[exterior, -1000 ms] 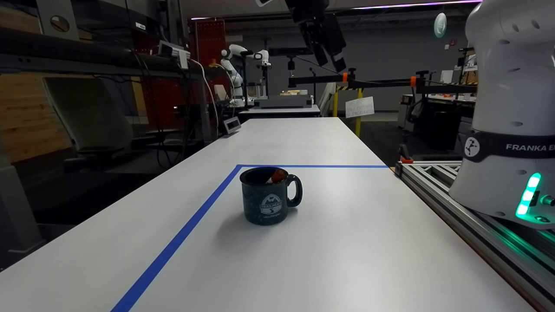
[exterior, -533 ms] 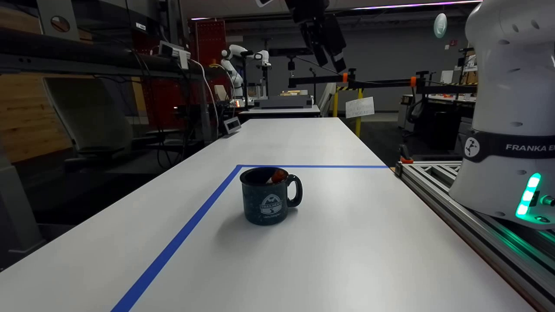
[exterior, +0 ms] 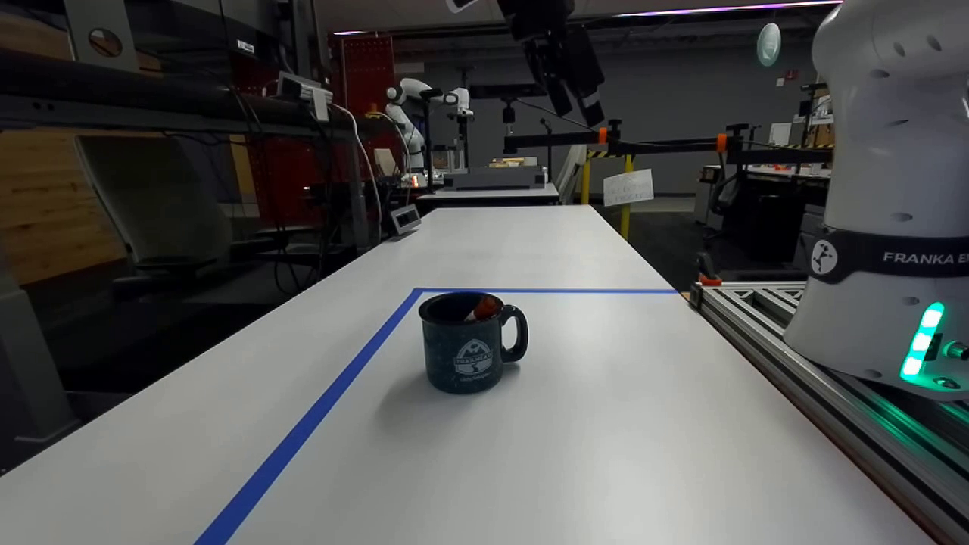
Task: Remove the marker from the cup
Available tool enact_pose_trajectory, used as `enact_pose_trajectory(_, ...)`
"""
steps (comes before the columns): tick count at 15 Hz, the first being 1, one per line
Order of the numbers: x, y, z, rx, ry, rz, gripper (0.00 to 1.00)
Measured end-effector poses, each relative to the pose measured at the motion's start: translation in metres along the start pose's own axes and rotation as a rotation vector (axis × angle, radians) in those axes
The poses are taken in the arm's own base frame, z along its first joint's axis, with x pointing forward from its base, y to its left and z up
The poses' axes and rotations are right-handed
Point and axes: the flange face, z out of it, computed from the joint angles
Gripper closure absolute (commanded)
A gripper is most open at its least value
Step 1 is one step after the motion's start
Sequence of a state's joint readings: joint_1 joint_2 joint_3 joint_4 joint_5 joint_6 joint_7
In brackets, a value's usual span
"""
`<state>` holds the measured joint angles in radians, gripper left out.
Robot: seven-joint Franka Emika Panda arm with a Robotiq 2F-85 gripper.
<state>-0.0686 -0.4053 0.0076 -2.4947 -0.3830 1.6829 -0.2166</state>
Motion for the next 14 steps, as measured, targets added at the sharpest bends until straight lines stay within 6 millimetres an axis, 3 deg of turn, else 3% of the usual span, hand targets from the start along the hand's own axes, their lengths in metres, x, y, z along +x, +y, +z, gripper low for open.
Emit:
enact_pose_trajectory(6, 0.005, 0.003, 0.003, 0.044, 0.032, 0.056, 0.00)
enact_pose_trajectory(14, 0.054, 0.025, 0.032, 0.405, 0.090, 0.252, 0.00)
